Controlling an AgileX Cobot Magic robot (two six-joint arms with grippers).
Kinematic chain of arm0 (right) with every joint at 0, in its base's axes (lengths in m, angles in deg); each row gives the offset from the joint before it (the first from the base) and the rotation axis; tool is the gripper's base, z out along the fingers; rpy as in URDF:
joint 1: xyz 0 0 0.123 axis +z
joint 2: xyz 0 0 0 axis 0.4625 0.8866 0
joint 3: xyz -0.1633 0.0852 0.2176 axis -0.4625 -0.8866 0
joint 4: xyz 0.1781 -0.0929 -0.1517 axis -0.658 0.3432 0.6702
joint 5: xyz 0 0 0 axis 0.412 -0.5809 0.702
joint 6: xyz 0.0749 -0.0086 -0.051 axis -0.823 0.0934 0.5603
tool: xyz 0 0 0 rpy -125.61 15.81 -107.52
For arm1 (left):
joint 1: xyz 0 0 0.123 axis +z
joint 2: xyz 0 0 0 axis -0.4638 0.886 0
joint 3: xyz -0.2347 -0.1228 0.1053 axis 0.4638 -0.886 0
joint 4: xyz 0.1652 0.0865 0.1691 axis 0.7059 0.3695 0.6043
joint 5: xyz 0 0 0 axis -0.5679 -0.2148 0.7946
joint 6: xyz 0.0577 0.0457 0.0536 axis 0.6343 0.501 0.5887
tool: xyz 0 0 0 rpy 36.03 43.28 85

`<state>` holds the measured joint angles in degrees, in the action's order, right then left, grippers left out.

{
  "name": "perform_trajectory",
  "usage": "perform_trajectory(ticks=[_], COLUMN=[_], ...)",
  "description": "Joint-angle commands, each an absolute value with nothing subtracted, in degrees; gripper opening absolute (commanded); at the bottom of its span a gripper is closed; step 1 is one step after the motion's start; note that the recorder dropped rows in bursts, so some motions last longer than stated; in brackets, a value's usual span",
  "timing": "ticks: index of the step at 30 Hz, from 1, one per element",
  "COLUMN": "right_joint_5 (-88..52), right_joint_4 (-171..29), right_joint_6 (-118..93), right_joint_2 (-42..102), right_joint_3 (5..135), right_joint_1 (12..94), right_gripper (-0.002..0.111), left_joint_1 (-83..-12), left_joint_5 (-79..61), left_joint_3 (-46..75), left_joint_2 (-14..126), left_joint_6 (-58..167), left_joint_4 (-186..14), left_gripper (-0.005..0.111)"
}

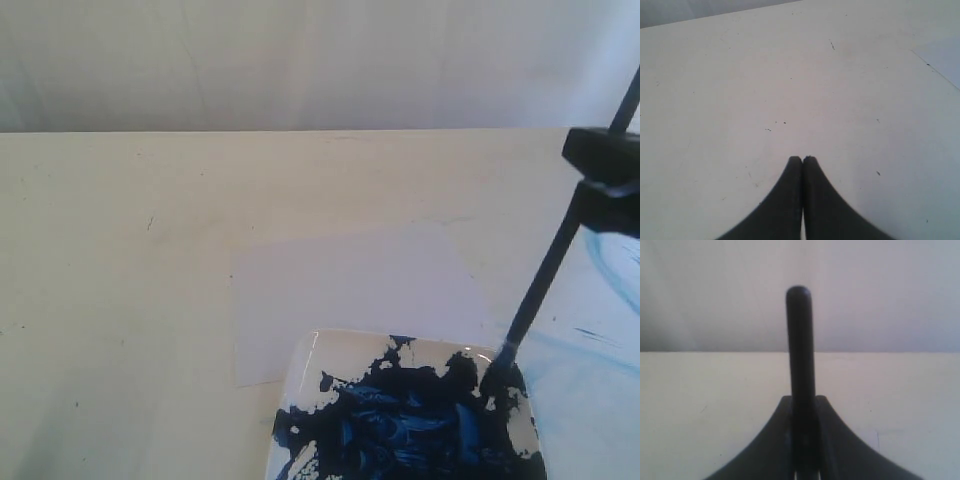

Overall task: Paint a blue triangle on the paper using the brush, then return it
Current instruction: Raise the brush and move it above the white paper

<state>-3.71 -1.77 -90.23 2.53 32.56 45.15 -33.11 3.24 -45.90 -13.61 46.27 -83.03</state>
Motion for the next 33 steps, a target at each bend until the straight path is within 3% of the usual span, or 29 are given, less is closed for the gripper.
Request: perform_trajectory(ticks=[1, 8, 16, 33], right_joint_5=[-2.45, 6.61, 2.62, -25.68], right_joint_4=[-2.72, -5.38, -5.53, -8.43], right_joint_6=[-90.62, -90.62, -90.29, -90.02], right_joint_2=[4.04, 13.5, 23.22, 28.29], right_joint_3=[38.09, 45.94, 55.01, 64.99], right_joint_1=[45.24, 45.24, 45.65, 59.56], right_gripper=[0.0, 0.0, 0.0, 0.0], left_joint_1=[-33.52, -33.52, -33.52, -33.51], left_joint_5=[3.02, 3.02, 3.02, 2.95], left_joint_3=[-46.07, -46.07, -46.07, -46.07], left_joint_2=[-13.83, -13.83, -13.83, -13.83], left_joint_6=[46.19, 46.19, 46.19, 47.74], left_joint_4=[-83.37, -83.37, -83.37, -80.81], left_gripper=[0.0, 0.0, 0.0, 0.0])
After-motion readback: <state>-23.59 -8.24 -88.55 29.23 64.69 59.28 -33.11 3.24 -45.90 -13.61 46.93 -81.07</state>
